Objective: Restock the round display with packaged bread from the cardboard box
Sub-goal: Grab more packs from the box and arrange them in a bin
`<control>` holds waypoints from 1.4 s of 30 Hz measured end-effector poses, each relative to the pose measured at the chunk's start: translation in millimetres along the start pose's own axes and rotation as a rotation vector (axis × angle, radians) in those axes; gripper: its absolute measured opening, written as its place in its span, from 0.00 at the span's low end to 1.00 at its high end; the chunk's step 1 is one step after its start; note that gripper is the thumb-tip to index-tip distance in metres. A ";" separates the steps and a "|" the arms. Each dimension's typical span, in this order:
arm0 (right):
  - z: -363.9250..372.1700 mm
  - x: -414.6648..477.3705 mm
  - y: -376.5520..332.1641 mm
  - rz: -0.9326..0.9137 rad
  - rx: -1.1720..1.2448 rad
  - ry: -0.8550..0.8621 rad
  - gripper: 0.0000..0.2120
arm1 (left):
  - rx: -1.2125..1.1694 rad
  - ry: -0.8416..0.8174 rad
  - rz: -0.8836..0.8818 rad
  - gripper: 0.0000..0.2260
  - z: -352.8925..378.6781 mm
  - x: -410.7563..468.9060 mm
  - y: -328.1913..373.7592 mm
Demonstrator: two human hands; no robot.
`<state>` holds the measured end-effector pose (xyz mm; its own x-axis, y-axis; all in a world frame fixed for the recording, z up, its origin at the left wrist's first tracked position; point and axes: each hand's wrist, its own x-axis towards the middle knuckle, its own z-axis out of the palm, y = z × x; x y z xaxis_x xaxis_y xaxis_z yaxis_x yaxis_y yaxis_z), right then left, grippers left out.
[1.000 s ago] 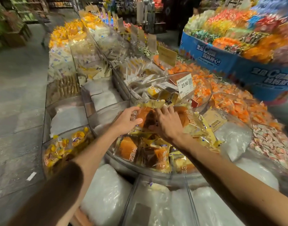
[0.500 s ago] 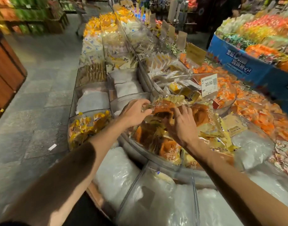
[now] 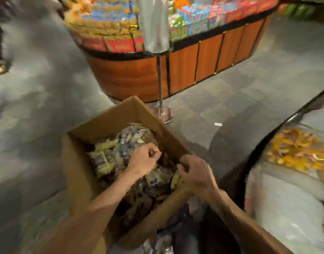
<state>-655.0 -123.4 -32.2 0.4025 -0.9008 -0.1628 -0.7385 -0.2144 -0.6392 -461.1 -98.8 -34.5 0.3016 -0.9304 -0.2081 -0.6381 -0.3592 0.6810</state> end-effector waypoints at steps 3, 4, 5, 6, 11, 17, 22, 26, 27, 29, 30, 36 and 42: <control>64.4 64.4 -28.0 -0.090 -0.152 -0.217 0.13 | -0.068 0.060 -0.268 0.04 -13.2 16.4 -104.1; 83.2 86.7 -35.3 -0.110 -0.192 -0.270 0.12 | -0.089 0.099 -0.346 0.07 -13.9 23.7 -133.5; 105.6 109.6 -41.2 -0.131 -0.214 -0.303 0.12 | -0.109 0.128 -0.424 0.08 -13.8 31.4 -162.7; 124.9 128.6 -44.9 -0.138 -0.229 -0.318 0.12 | -0.120 0.144 -0.492 0.08 -13.4 38.6 -185.4; 210.4 199.1 -46.9 -0.158 -0.306 -0.429 0.14 | -0.176 0.292 -0.775 0.19 -1.7 78.1 -269.3; 287.1 238.3 -56.8 -0.018 -0.174 -0.568 0.11 | -0.145 0.406 -0.955 0.40 12.5 118.9 -279.1; 323.2 249.1 -58.2 0.128 0.028 -0.610 0.27 | -0.233 0.526 -1.064 0.43 7.9 134.7 -288.8; 317.0 245.5 -69.9 0.128 -0.012 -0.559 0.34 | -0.386 0.549 -1.071 0.30 1.6 139.5 -291.9; 316.0 246.0 -69.1 0.138 0.008 -0.549 0.31 | -0.382 0.528 -1.032 0.29 2.6 139.0 -290.8; 312.0 246.2 -64.9 0.165 0.056 -0.548 0.27 | -0.340 0.483 -0.944 0.29 4.7 137.3 -285.5; 309.8 247.2 -62.2 0.181 0.070 -0.550 0.25 | -0.335 0.466 -0.902 0.29 5.2 136.7 -282.6; 300.8 239.8 -44.2 0.221 0.070 -0.512 0.14 | -0.339 0.589 -0.722 0.26 -28.0 125.8 -265.9; 316.2 223.5 -43.2 -0.423 -0.407 -0.753 0.41 | -0.292 0.456 -0.615 0.30 -75.1 107.5 -268.2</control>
<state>-362.1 -196.2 -278.6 0.8171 -0.2697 -0.5095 -0.5264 -0.7093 -0.4688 -204.3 -97.1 -186.8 0.8362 -0.4300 -0.3405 -0.0741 -0.7036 0.7067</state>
